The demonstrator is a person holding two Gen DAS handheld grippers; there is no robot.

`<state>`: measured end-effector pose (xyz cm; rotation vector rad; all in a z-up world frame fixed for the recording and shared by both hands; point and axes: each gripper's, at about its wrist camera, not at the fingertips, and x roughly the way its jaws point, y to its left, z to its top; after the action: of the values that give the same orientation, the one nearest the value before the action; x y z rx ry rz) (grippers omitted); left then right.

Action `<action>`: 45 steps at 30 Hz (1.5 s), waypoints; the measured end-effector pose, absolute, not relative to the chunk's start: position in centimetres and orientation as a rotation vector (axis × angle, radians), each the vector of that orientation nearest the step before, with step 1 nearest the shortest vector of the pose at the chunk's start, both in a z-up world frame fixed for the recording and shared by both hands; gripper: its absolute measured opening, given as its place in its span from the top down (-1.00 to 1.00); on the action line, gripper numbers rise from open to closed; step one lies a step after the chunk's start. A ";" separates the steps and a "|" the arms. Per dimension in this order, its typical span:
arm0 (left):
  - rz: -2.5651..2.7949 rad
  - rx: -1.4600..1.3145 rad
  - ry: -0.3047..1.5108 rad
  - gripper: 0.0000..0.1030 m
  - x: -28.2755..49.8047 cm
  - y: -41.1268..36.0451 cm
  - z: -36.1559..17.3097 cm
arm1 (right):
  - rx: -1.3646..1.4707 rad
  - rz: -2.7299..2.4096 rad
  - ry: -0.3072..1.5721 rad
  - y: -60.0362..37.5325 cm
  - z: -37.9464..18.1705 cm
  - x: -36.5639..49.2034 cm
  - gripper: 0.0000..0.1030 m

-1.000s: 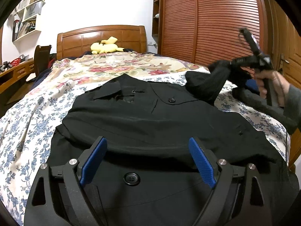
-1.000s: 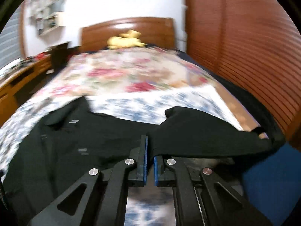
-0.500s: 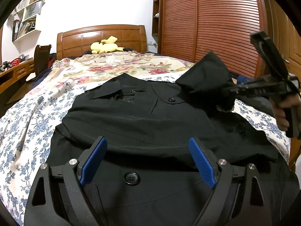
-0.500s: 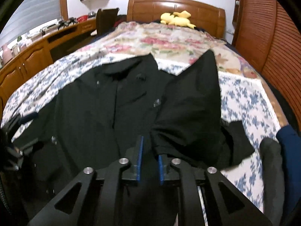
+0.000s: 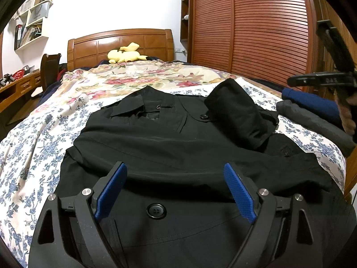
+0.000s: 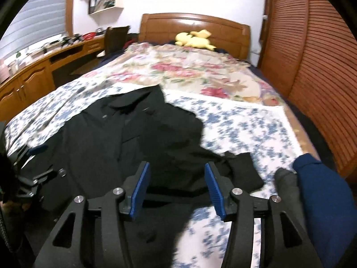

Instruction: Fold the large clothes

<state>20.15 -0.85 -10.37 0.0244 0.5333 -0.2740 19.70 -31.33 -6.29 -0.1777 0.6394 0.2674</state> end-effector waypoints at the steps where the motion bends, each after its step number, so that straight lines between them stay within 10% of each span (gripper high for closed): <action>1: -0.274 0.024 0.534 -0.73 20.2 -0.9 -10.4 | -0.179 0.249 0.649 -31.7 -6.6 20.1 -0.12; 40: -0.280 0.033 0.557 -0.73 20.4 -1.2 -10.8 | -0.115 -0.045 0.935 -36.2 -18.5 35.0 -0.40; 45: -0.277 0.040 0.553 -0.73 20.2 -1.2 -10.5 | -0.173 0.039 0.949 -34.8 -17.9 34.0 0.58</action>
<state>20.23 -1.25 -10.50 0.0400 0.5532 -0.2766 33.97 -34.82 -17.93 -0.1731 0.9488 0.0391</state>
